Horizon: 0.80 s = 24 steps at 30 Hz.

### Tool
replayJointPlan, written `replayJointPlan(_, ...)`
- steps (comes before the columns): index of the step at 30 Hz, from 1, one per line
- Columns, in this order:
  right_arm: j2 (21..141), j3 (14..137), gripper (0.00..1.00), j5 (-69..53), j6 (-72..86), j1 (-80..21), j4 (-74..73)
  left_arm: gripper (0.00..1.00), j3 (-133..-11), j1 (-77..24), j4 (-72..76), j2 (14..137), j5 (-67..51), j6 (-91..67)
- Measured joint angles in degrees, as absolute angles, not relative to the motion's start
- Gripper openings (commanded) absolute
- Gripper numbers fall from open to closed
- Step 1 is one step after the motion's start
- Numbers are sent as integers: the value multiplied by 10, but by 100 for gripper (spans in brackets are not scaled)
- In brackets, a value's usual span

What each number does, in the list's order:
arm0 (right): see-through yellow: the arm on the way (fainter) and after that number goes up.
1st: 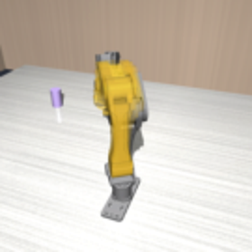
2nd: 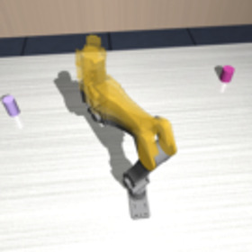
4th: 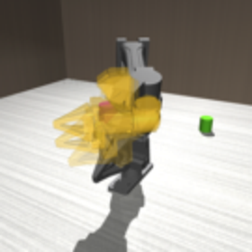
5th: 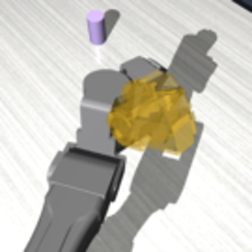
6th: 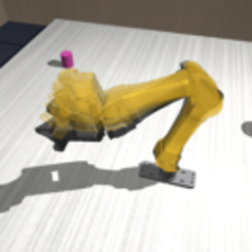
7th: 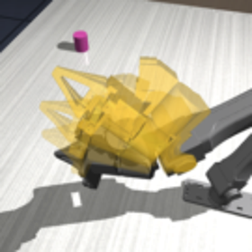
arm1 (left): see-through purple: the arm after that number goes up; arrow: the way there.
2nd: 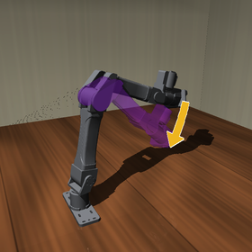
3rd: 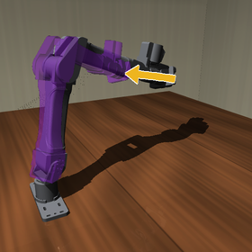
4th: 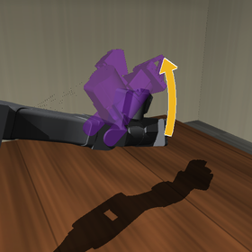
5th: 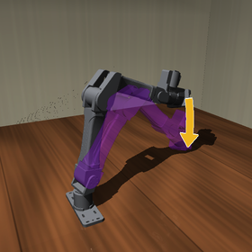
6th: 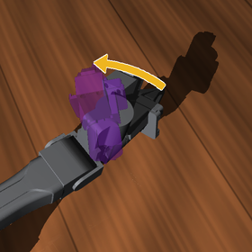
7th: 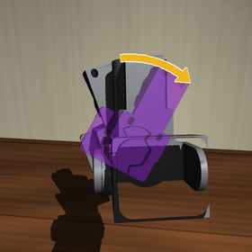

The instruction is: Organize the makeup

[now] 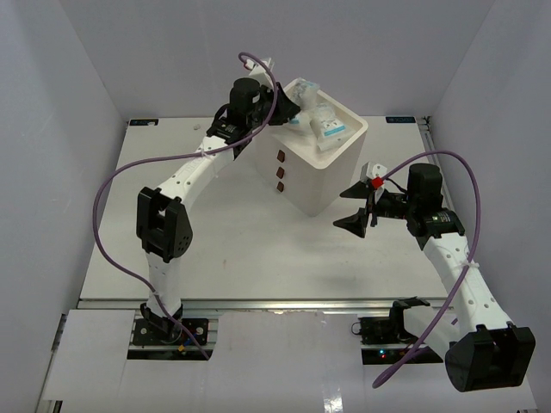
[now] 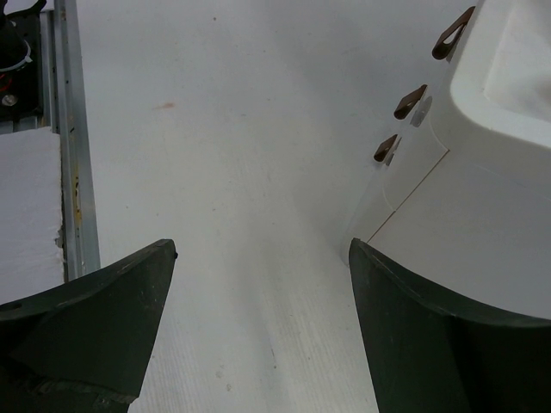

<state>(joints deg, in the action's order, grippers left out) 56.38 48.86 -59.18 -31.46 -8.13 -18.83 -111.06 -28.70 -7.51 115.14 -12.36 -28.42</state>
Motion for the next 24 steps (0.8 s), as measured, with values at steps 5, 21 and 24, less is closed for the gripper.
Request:
replayJointPlan(5,566,489,88,-592,-315,-79,-188,62,-1118,-288,-78,1155,-115,-284)
replayJointPlan(21,567,488,88,-591,-312,-59,-183,98,-1071,-288,-81,1083,-79,-230)
replayJointPlan(24,567,488,88,-591,-308,-54,-181,98,-1008,-288,-72,1015,-67,-215)
